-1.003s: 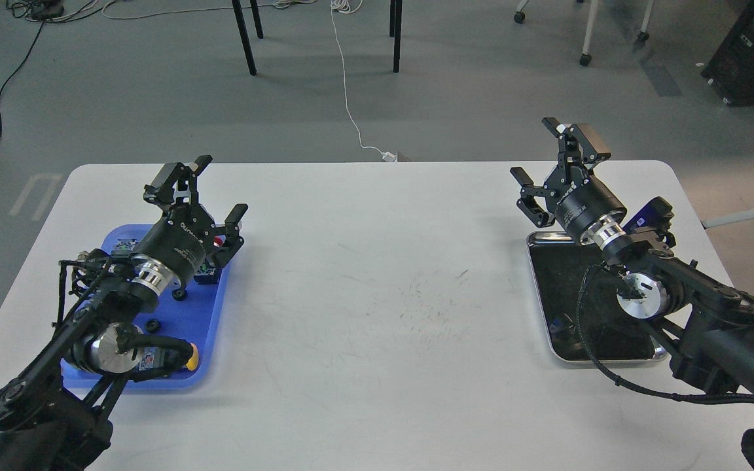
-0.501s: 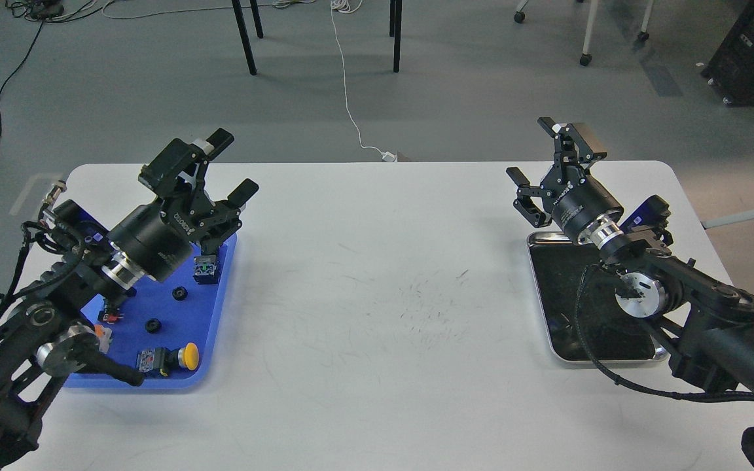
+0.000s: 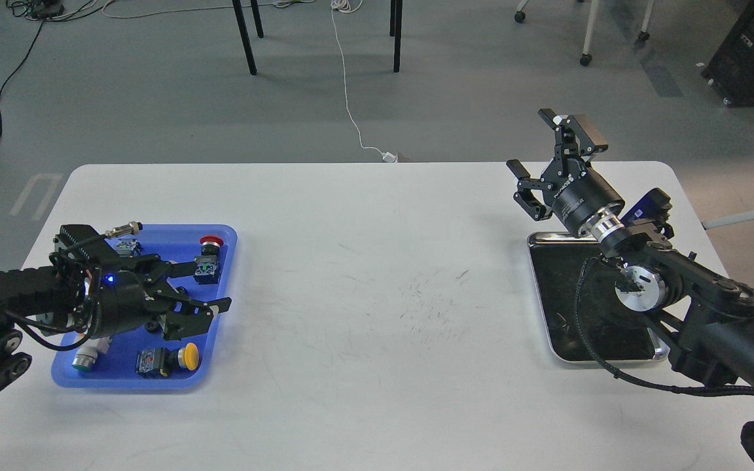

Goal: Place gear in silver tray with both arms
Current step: 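Grasp a small black gear in the blue tray with the left gripper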

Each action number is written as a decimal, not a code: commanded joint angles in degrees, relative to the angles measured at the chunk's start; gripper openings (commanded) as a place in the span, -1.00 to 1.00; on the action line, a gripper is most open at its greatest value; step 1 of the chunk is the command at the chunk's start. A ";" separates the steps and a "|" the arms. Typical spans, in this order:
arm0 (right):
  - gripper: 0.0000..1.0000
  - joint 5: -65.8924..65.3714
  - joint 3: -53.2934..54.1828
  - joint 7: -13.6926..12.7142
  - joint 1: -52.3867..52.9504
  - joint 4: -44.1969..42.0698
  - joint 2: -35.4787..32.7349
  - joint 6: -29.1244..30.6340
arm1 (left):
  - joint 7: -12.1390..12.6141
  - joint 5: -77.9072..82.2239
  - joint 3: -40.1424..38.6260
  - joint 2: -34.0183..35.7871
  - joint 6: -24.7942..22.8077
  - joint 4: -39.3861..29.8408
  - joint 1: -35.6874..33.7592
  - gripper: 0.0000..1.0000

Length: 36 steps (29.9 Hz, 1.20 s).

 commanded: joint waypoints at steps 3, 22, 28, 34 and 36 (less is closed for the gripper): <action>0.97 0.07 0.24 0.00 -0.01 -0.04 0.21 -0.06 | 0.03 0.19 4.72 -2.72 3.73 9.59 -3.70 0.61; 0.97 0.07 0.41 0.00 -0.01 0.66 0.13 -0.15 | 0.03 0.19 6.13 -5.27 5.31 17.51 -3.53 0.32; 0.97 0.07 0.41 0.00 -0.01 0.66 0.04 -0.15 | 0.03 0.19 6.22 -5.80 5.31 18.31 -3.44 0.26; 0.97 0.07 0.50 0.00 -0.01 1.19 -0.05 -0.15 | 0.03 0.19 6.22 -6.33 5.31 19.88 -3.26 0.16; 0.97 0.07 0.59 0.00 -0.01 1.45 -0.05 -0.15 | 0.03 0.19 6.22 -6.50 5.31 20.42 -3.26 0.16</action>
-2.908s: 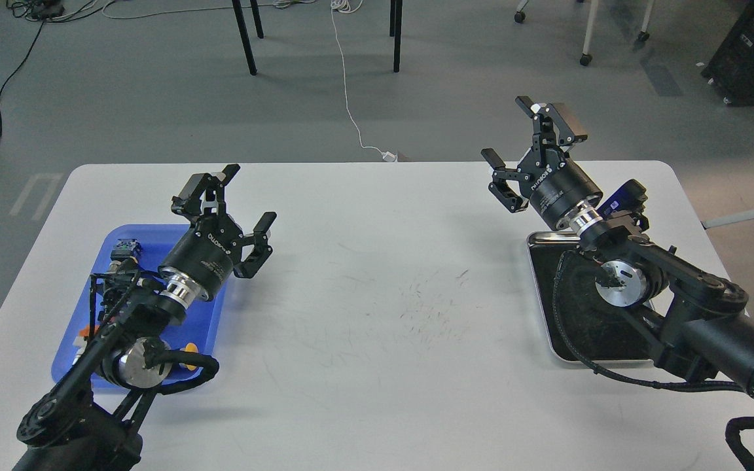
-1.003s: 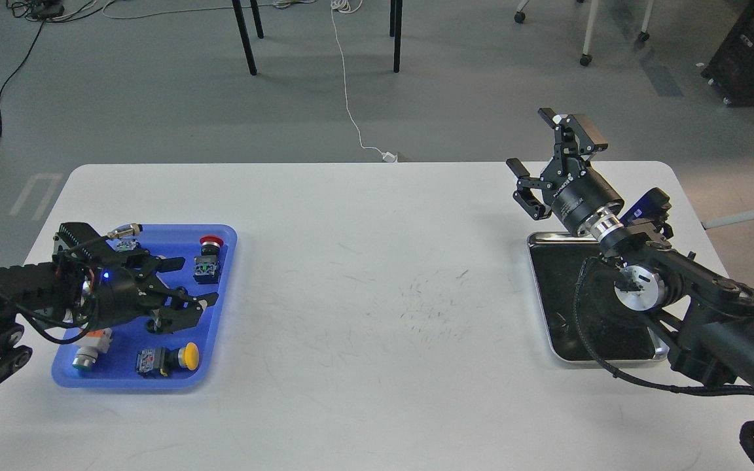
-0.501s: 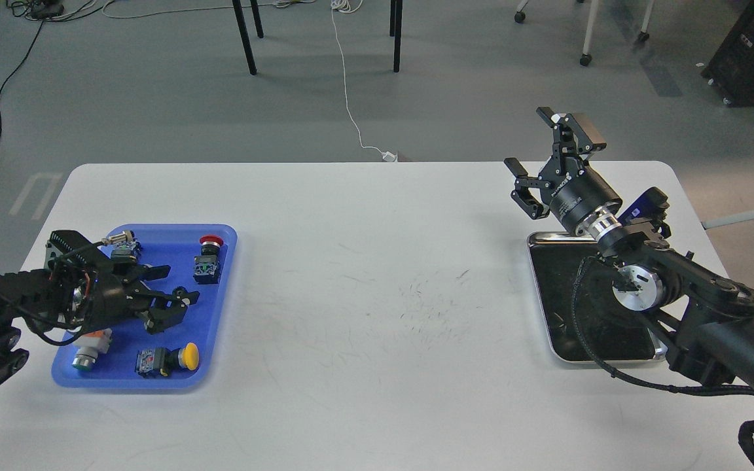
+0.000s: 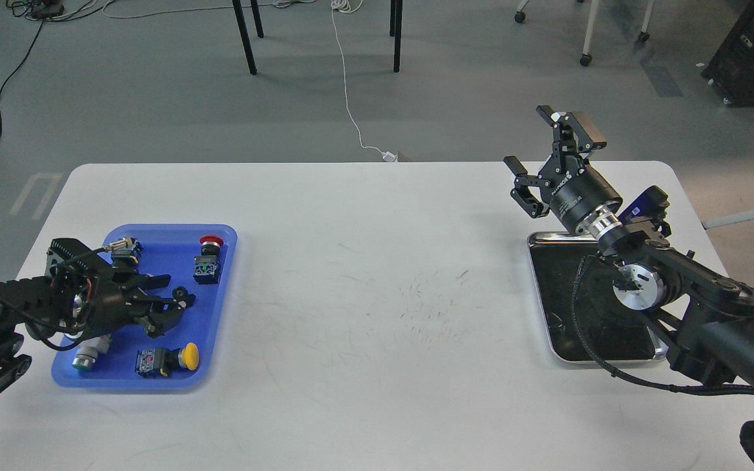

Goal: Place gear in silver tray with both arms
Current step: 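Grasp a small black gear in the blue tray with the left gripper, then lift the black gear and carry it toward the table center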

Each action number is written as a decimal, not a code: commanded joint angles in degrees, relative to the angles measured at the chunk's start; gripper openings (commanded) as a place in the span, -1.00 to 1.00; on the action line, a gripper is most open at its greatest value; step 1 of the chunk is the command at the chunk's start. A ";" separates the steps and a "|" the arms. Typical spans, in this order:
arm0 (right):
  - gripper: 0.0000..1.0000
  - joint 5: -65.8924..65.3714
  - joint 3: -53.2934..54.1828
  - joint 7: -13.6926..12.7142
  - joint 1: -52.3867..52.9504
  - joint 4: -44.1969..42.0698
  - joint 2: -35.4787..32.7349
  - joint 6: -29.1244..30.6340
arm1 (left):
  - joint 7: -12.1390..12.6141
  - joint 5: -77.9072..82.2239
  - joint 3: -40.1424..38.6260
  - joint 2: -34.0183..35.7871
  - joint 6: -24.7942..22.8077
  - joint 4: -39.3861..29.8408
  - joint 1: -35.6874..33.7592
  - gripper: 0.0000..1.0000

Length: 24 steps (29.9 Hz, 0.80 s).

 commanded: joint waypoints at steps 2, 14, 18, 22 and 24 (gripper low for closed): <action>0.97 -0.01 0.40 0.00 0.00 0.35 -0.03 0.01 | 0.02 0.02 0.00 -0.42 -0.05 1.00 0.02 0.16; 0.97 -0.01 0.49 0.00 0.00 0.97 -0.03 0.01 | 0.02 0.02 0.09 -0.25 -0.05 1.36 0.11 -0.23; 0.97 -0.01 0.67 0.00 0.00 0.97 0.06 0.01 | 0.02 0.02 1.32 -0.16 0.04 1.36 0.02 -0.49; 0.97 -0.01 0.93 0.00 0.00 0.97 0.24 0.01 | 0.02 0.02 1.50 -0.07 0.39 1.36 0.02 -0.58; 0.97 -0.01 0.93 0.00 0.00 0.88 0.33 0.01 | 0.02 0.02 1.50 -0.07 0.48 1.18 0.11 -0.61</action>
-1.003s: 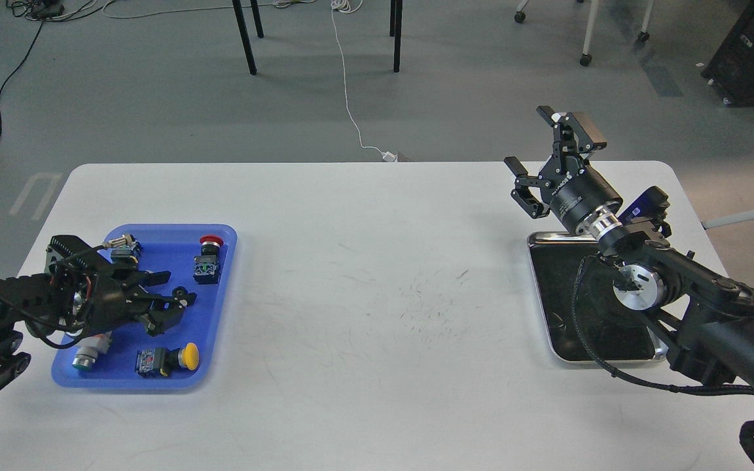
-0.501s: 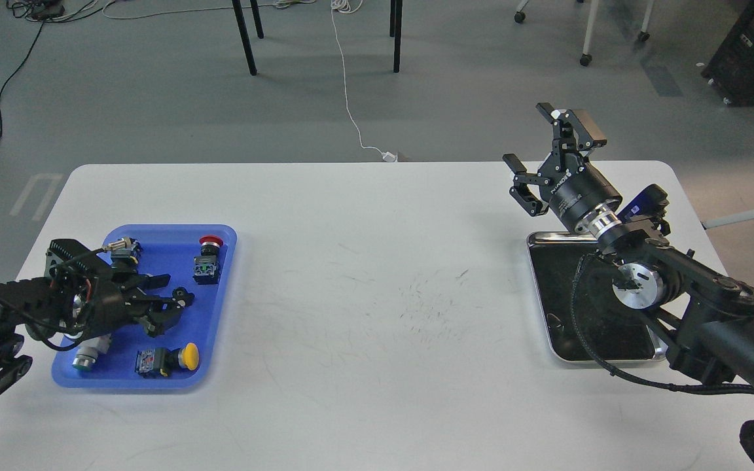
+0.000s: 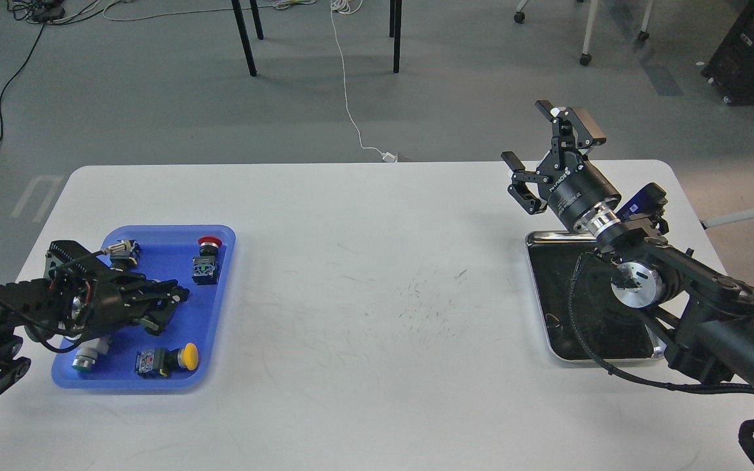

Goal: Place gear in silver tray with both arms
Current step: 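Lift the black gear and carry it toward the table center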

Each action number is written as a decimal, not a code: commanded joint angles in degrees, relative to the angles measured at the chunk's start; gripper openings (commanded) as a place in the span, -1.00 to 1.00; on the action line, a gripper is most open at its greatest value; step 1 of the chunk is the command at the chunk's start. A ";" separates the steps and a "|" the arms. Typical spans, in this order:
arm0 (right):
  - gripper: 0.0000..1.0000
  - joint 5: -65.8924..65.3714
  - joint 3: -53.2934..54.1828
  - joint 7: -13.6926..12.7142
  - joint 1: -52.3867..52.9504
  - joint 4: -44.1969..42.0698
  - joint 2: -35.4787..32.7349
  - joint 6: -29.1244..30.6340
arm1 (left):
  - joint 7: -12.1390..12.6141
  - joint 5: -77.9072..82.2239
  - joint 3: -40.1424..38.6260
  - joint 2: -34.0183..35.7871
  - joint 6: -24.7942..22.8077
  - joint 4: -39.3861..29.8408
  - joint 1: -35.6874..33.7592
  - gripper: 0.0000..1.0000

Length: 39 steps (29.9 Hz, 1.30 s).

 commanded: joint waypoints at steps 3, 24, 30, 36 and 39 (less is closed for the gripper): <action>0.97 -0.01 0.12 0.00 0.00 -0.09 0.04 0.01 | 0.03 0.01 0.16 -0.10 0.15 -0.12 0.10 -0.68; 0.97 -0.01 1.44 0.00 0.08 0.00 -0.23 0.01 | 0.03 0.01 -3.89 11.68 1.74 -16.55 -4.38 -0.67; 0.97 -0.09 1.35 0.00 0.17 -0.09 -0.31 0.09 | 0.03 0.01 -2.75 3.69 1.21 -20.52 -8.60 -0.66; 0.97 -0.18 1.27 0.00 1.39 -0.09 -0.31 0.09 | 0.03 0.01 4.27 -6.67 -3.80 -19.99 -16.50 -0.65; 0.97 -0.18 1.18 0.00 3.33 -0.18 -0.31 0.09 | 0.03 0.01 8.06 -13.09 -4.24 -18.06 -19.06 -0.65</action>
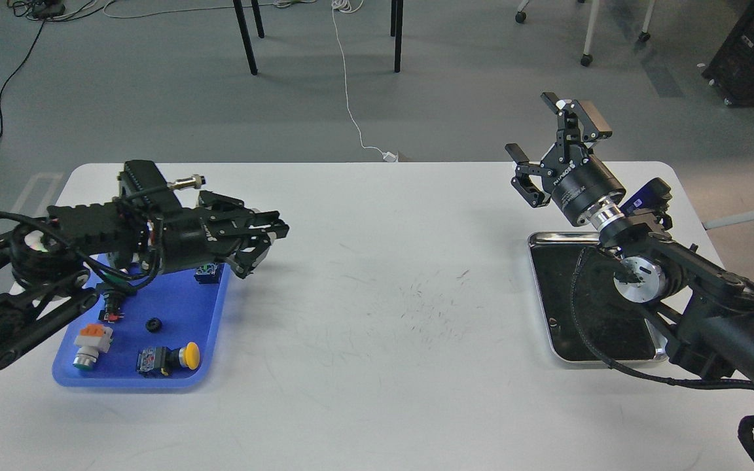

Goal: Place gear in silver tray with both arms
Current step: 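Lift the black gear and carry it toward the table center, then lower the gear and open the left gripper onto the table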

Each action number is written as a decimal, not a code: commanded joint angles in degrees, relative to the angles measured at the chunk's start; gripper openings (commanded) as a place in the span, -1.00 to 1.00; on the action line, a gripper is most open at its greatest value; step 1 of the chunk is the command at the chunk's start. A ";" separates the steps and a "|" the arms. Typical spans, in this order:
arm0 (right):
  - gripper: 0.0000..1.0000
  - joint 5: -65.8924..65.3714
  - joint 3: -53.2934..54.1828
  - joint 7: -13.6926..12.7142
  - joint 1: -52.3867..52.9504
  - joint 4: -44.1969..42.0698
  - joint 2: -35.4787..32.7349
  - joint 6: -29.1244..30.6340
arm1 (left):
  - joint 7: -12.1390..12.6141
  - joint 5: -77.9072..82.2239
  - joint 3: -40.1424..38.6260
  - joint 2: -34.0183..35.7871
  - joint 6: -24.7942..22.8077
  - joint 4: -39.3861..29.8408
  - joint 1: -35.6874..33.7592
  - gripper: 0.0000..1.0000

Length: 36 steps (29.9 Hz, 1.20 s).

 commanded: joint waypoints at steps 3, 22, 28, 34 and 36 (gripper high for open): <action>0.97 -0.17 -0.69 0.00 4.22 -0.16 -0.03 -0.01 | -0.01 0.00 5.46 -11.42 -0.95 4.78 -4.55 -0.65; 0.97 -0.08 -7.73 0.00 14.34 -0.25 0.41 -0.19 | -0.01 0.00 14.78 -34.55 -1.04 31.23 -10.97 -0.64; 0.97 -0.08 -7.81 0.00 14.16 -0.25 -0.03 -0.19 | -0.01 0.00 18.12 -34.55 -0.87 31.42 -10.45 -0.63; 0.97 -0.17 -7.81 0.00 13.99 -0.42 0.15 -0.19 | -0.01 0.00 18.47 -34.55 -0.78 31.33 -10.27 -0.59; 0.97 -0.17 -7.81 0.00 13.99 -0.34 0.15 -0.19 | -0.01 0.00 19.00 -34.55 -0.78 31.33 -10.27 -0.58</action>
